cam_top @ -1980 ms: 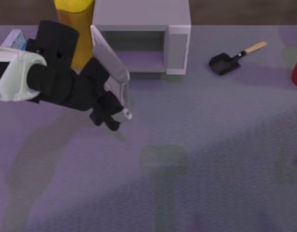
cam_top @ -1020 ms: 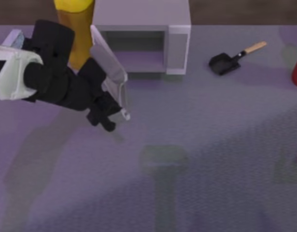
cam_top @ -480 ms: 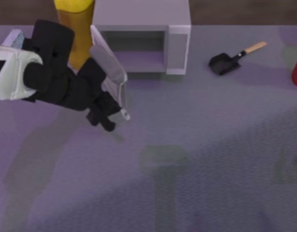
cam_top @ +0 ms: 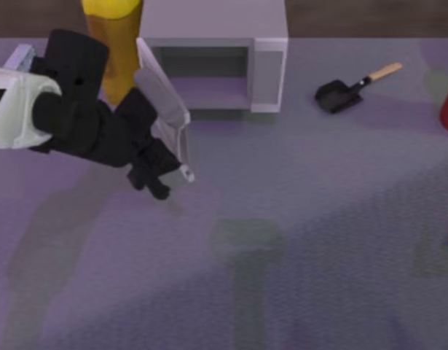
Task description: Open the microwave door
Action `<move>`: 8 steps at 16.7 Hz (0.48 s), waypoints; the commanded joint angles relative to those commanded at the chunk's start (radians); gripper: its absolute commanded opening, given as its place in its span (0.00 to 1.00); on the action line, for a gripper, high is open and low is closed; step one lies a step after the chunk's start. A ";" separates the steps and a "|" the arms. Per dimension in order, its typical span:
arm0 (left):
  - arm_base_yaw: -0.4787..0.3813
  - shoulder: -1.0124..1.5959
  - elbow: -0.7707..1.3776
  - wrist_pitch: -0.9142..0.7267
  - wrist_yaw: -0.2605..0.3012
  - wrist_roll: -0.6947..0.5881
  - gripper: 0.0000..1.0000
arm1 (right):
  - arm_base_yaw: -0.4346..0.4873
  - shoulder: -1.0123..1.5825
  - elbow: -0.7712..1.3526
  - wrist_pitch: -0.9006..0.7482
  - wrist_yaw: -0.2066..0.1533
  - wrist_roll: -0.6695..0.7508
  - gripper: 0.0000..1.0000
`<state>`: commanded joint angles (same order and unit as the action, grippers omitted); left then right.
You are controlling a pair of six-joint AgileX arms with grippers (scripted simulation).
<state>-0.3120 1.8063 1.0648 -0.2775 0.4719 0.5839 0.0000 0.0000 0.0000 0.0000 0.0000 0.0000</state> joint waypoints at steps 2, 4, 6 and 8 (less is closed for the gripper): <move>0.011 -0.002 0.007 -0.010 0.013 0.025 0.00 | 0.000 0.000 0.000 0.000 0.000 0.000 1.00; 0.022 0.001 0.010 -0.024 0.023 0.048 0.00 | 0.000 0.000 0.000 0.000 0.000 0.000 1.00; 0.023 0.001 0.010 -0.026 0.025 0.051 0.00 | 0.000 0.000 0.000 0.000 0.000 0.000 1.00; 0.023 0.001 0.010 -0.026 0.025 0.051 0.00 | 0.000 0.000 0.000 0.000 0.000 0.000 1.00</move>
<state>-0.2890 1.8078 1.0746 -0.3032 0.4965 0.6350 0.0000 0.0000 0.0000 0.0000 0.0000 0.0000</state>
